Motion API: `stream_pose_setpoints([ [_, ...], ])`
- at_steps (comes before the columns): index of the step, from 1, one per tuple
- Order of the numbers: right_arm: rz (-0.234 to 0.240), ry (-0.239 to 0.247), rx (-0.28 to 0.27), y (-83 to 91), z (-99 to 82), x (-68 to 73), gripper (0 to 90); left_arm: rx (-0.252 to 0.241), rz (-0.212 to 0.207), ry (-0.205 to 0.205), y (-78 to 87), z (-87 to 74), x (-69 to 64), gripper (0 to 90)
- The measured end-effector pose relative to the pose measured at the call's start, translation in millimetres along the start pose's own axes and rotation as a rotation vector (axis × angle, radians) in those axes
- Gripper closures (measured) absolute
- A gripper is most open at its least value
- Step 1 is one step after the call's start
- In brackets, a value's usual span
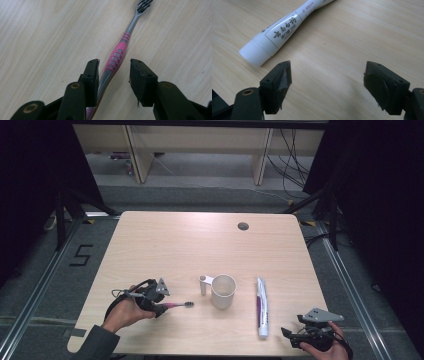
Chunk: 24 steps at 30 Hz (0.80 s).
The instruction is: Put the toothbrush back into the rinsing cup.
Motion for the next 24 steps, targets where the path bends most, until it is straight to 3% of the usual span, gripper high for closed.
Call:
stream_pose_setpoints([
  [1,-0.008,-0.028,0.009,0.6,-0.5,2.5,23.1,0.001,0.000,0.007,-0.8,1.0,-0.3,58.8],
  [4,-0.013,0.002,0.001,0.5,0.1,0.6,23.1,0.019,-0.009,-0.020,-3.6,5.0,1.3,61.3],
  [8,-0.014,0.035,-0.009,-0.9,-0.2,-0.9,23.2,0.042,-0.022,-0.026,-7.6,6.6,3.4,63.4],
  [11,-0.006,0.001,0.015,0.3,-0.4,2.1,23.2,0.061,-0.038,-0.012,-11.3,6.0,3.2,64.6],
  [12,-0.007,0.016,0.005,-0.3,-0.2,0.9,23.2,0.068,-0.045,0.004,-12.5,5.5,2.3,64.6],
  [19,-0.006,-0.007,0.020,0.2,-0.5,2.9,23.3,0.102,-0.062,-0.034,-16.4,7.9,6.8,70.7],
  [20,0.008,0.048,-0.016,-2.9,0.1,-0.3,23.4,0.109,-0.066,-0.040,-16.7,8.7,6.7,71.5],
  [24,-0.002,0.041,-0.009,-2.3,-0.1,0.4,23.5,0.135,-0.076,-0.027,-18.3,11.2,4.6,75.3],
])
Point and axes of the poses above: each handheld gripper's, and its own axes: y roughly backward along the jaws, z roughly out of its top, x roughly to its left, the point moved 4 cm from there along -y, roughly forward along the jaws, and after that the axes turned 9 degrees about -x, right-handed, at the moved point
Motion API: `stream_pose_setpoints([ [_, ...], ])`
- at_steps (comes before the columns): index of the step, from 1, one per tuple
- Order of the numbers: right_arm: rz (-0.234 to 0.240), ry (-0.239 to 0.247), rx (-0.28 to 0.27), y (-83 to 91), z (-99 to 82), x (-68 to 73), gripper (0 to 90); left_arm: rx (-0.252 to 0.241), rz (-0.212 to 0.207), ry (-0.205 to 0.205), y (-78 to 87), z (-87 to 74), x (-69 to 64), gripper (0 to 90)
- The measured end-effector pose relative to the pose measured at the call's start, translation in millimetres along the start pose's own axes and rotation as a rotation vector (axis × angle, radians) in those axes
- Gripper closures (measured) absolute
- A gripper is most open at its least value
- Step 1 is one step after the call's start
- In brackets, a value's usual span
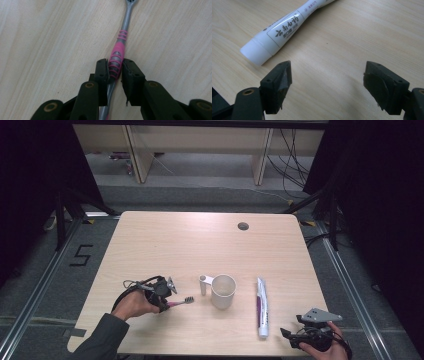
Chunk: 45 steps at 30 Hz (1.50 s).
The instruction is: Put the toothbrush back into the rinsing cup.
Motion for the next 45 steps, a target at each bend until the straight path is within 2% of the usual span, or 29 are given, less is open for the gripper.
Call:
stream_pose_setpoints([
  [5,0.003,-0.017,0.015,0.9,-0.2,1.8,23.5,0.037,-0.014,0.012,-1.1,3.8,1.2,77.5],
  [6,-0.001,0.023,0.002,0.5,0.9,-1.1,23.5,0.041,-0.014,0.018,-1.4,4.4,1.2,77.8],
  [9,-0.006,0.028,0.009,0.9,0.2,-1.0,23.5,0.054,-0.017,0.019,-1.4,5.1,2.0,78.4],
  [10,0.002,-0.009,0.018,1.2,-0.1,1.9,23.5,0.070,-0.013,0.023,-1.3,6.0,2.9,78.7],
  [13,0.007,0.006,0.005,0.1,-0.1,1.4,23.6,0.073,-0.017,0.034,-1.8,6.0,3.3,79.1],
  [19,0.005,-0.005,0.011,-0.1,-0.7,2.2,23.6,0.092,-0.010,0.050,-1.5,5.8,3.5,79.8],
  [21,0.010,-0.027,0.020,0.4,-0.6,3.4,23.6,0.092,-0.012,0.052,-1.3,5.8,3.9,79.9],
  [24,0.021,0.013,-0.003,-2.1,-0.6,1.4,23.6,0.095,-0.012,0.055,-1.2,5.2,4.4,80.5],
  [26,0.024,-0.011,0.007,-1.3,-0.5,2.7,23.7,0.093,-0.011,0.062,-1.3,5.0,4.7,80.8],
  [29,0.025,0.009,-0.007,-2.6,-0.8,1.6,23.6,0.091,0.002,0.062,-1.1,5.1,6.6,81.1],
  [30,0.024,-0.012,0.008,-1.3,-0.6,2.7,23.7,0.089,0.000,0.064,-0.7,5.2,6.8,81.2],
  [31,0.020,-0.008,0.008,-1.2,-0.6,2.3,23.6,0.093,-0.008,0.068,-0.3,5.0,6.5,81.3],
  [35,0.013,-0.003,0.006,-1.4,-1.0,2.4,23.7,0.088,0.005,0.067,2.3,5.0,8.1,81.6],
  [37,0.014,-0.026,0.028,0.2,-1.1,3.7,23.7,0.080,0.008,0.072,4.4,5.1,9.3,81.7],
  [39,0.011,-0.008,0.009,-1.2,-1.2,2.6,23.7,0.068,0.013,0.075,8.4,5.5,11.1,81.7],
  [41,0.013,-0.021,0.017,-0.4,-1.0,3.1,23.7,0.052,0.015,0.084,12.3,6.0,12.0,81.7],
  [43,0.021,-0.009,0.011,-1.1,-0.6,2.1,23.7,0.042,0.022,0.081,16.9,6.5,12.7,81.8],
  [44,0.022,0.009,-0.006,-2.5,-0.8,1.2,23.7,0.026,0.020,0.088,19.3,7.1,12.9,81.8],
  [45,0.028,0.006,-0.005,-2.5,-0.8,1.5,23.7,0.010,0.019,0.094,22.5,7.9,13.5,81.8],
])
Point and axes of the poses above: each handheld gripper's, and its own axes: y roughly backward along the jaws, z roughly out of its top, x roughly to its left, the point moved 4 cm from there along -y, roughly forward along the jaws, and after that the axes turned 9 degrees about -x, right-handed, at the moved point
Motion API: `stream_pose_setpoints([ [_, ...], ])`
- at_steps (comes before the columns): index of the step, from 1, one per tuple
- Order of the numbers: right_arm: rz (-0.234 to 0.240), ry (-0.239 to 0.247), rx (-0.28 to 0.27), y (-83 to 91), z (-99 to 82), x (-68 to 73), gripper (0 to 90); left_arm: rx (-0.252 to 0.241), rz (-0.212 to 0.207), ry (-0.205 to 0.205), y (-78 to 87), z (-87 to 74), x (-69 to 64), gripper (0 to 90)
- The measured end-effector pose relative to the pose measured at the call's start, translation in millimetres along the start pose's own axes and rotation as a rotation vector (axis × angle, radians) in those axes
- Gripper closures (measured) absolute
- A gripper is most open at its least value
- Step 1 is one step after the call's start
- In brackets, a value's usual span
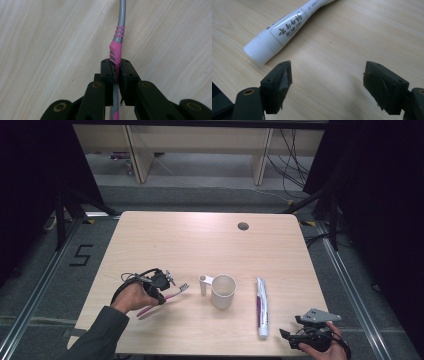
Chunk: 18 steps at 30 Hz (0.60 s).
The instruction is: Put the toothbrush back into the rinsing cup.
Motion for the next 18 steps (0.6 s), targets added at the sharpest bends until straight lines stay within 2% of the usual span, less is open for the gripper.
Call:
stream_pose_setpoints([
  [1,-0.002,0.000,0.002,0.1,-0.1,-0.2,23.7,-0.021,0.006,0.005,3.2,0.9,1.4,81.8],
  [2,-0.017,-0.049,0.036,3.2,-0.4,2.5,23.7,-0.032,0.005,0.010,6.0,1.3,2.3,81.8],
  [3,-0.017,-0.049,0.035,3.2,-0.5,2.4,23.7,-0.056,0.012,0.016,9.3,2.1,3.7,81.8],
  [4,-0.017,-0.049,0.035,3.2,-0.5,2.4,23.7,-0.056,0.012,0.016,9.3,2.1,3.7,81.8],
  [5,-0.016,-0.037,0.028,3.2,0.0,1.4,23.7,-0.106,0.015,0.021,17.1,3.2,6.9,81.8],
  [6,-0.019,-0.036,0.029,3.3,0.1,1.1,23.7,-0.137,0.028,0.027,20.4,3.9,8.2,81.8],
  [8,-0.018,-0.038,0.028,3.1,-0.2,0.7,23.7,-0.166,0.038,0.039,26.6,5.0,9.4,81.8],
  [10,-0.018,-0.025,0.025,3.0,0.3,-0.6,23.7,-0.227,0.057,0.091,31.3,6.8,7.4,81.8],
  [11,-0.018,-0.024,0.024,3.0,0.4,-0.6,23.7,-0.258,0.060,0.066,33.7,8.3,9.6,81.8],
  [12,-0.023,-0.055,0.032,3.4,-0.2,1.7,23.7,-0.284,0.066,0.073,36.8,9.8,10.3,81.8],
  [13,-0.015,-0.027,0.018,2.0,0.1,-0.9,23.7,-0.332,0.071,0.090,38.6,11.7,9.3,81.8],
  [14,-0.013,-0.020,0.017,2.0,0.3,-1.7,23.7,-0.367,0.082,0.102,40.1,13.2,8.5,81.8],
  [15,-0.015,-0.028,0.020,2.5,0.3,-1.1,23.7,-0.367,0.082,0.102,40.1,13.2,8.5,81.8],
  [16,-0.016,-0.060,0.030,3.4,-0.1,1.8,23.7,-0.421,0.081,0.114,41.9,15.7,6.8,81.8],
  [18,-0.016,-0.021,0.011,2.3,0.4,-1.8,23.7,-0.478,0.084,0.142,42.3,18.3,5.0,81.8],
])
Point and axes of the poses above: each handheld gripper's, and its own axes: y roughly backward along the jaws, z roughly out of its top, x roughly to its left, the point moved 4 cm from there along -y, roughly forward along the jaws, and after that the axes turned 9 degrees about -x, right-handed, at the moved point
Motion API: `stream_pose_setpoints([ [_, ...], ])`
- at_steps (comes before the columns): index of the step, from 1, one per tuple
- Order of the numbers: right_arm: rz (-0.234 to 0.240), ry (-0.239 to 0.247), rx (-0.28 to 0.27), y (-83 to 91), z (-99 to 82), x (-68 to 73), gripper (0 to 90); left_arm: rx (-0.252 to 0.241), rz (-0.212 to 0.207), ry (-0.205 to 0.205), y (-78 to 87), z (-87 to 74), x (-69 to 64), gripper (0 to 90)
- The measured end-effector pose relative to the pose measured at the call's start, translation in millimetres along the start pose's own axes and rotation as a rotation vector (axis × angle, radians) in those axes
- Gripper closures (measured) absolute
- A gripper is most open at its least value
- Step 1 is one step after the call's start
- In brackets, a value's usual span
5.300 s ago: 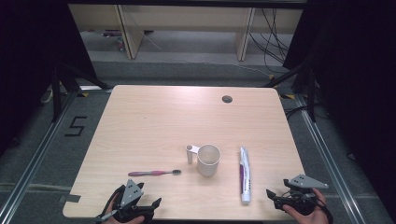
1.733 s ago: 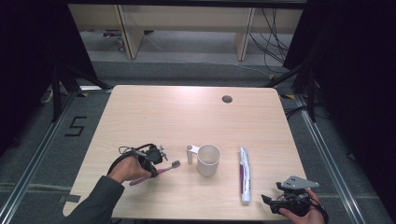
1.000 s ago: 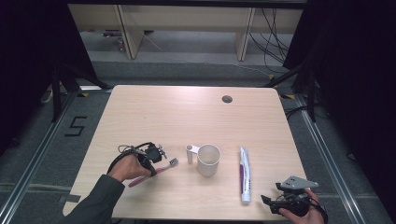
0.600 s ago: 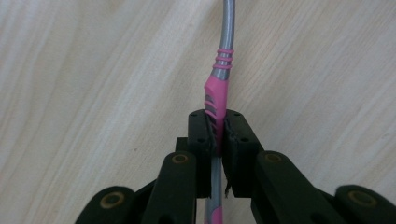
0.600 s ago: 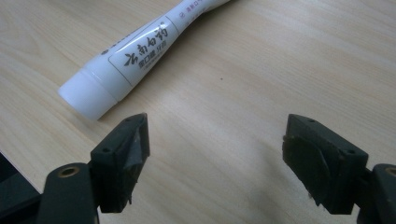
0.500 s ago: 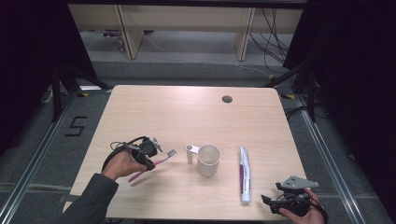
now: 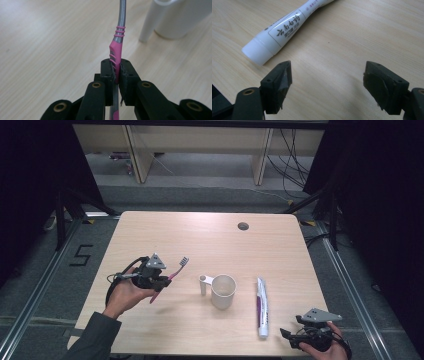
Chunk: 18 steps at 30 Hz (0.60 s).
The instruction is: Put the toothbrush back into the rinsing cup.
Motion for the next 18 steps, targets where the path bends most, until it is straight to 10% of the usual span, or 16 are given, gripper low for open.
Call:
stream_pose_setpoints([
  [18,0.006,0.005,-0.002,-0.9,-1.2,0.3,23.7,-0.377,0.057,0.130,-2.8,19.1,-4.9,81.9],
])
Point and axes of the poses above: each handheld gripper's, and its own axes: y roughly backward along the jaws, z roughly out of its top, x roughly to its left, the point moved 4 cm from there along -y, roughly forward along the jaws, and after that the axes turned 9 degrees about -x, right-handed, at the moved point
